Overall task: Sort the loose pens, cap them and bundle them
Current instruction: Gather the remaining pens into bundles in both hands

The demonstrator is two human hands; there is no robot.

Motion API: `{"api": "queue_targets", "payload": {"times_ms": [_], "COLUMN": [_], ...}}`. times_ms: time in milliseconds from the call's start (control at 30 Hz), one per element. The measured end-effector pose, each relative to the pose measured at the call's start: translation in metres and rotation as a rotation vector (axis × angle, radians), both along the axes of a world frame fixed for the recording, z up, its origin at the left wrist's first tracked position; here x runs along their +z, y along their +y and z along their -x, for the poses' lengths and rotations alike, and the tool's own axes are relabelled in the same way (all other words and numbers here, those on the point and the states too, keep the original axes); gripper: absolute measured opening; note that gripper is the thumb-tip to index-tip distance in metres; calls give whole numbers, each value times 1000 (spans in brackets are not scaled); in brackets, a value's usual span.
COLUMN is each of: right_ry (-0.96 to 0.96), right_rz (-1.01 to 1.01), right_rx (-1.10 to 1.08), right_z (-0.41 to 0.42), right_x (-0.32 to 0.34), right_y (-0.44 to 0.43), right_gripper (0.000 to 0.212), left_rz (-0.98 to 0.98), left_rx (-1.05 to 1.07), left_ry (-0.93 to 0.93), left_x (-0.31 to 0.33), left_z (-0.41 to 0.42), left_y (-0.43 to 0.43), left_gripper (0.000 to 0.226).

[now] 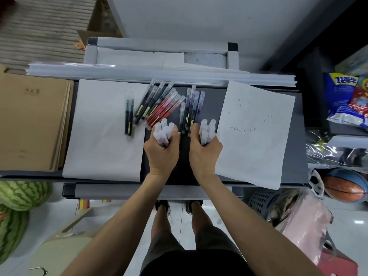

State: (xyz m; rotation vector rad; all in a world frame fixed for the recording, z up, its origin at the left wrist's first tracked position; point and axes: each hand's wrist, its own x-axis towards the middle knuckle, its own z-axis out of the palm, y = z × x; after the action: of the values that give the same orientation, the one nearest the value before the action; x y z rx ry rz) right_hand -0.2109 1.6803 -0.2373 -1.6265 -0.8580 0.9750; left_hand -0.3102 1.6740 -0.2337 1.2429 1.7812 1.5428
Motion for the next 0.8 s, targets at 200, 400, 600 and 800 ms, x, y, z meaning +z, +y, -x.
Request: {"api": "queue_targets", "payload": {"times_ms": [200, 400, 600, 800], "right_ry": [-25, 107, 159, 304], "right_rz": [119, 281, 405, 379], "right_rx": [110, 93, 91, -121], "right_z": [-6, -12, -27, -62], "right_x": [20, 42, 78, 106], "right_y": [6, 9, -5, -40], "right_gripper": [40, 24, 33, 31], "left_rz": [278, 544, 640, 740], "left_rx": [-16, -196, -457, -704], "left_ry": [-181, -377, -418, -339], "left_x": [27, 54, 84, 105], "left_z": [4, 19, 13, -24], "left_y": [10, 19, 21, 20], "left_gripper": [38, 37, 33, 25]}}
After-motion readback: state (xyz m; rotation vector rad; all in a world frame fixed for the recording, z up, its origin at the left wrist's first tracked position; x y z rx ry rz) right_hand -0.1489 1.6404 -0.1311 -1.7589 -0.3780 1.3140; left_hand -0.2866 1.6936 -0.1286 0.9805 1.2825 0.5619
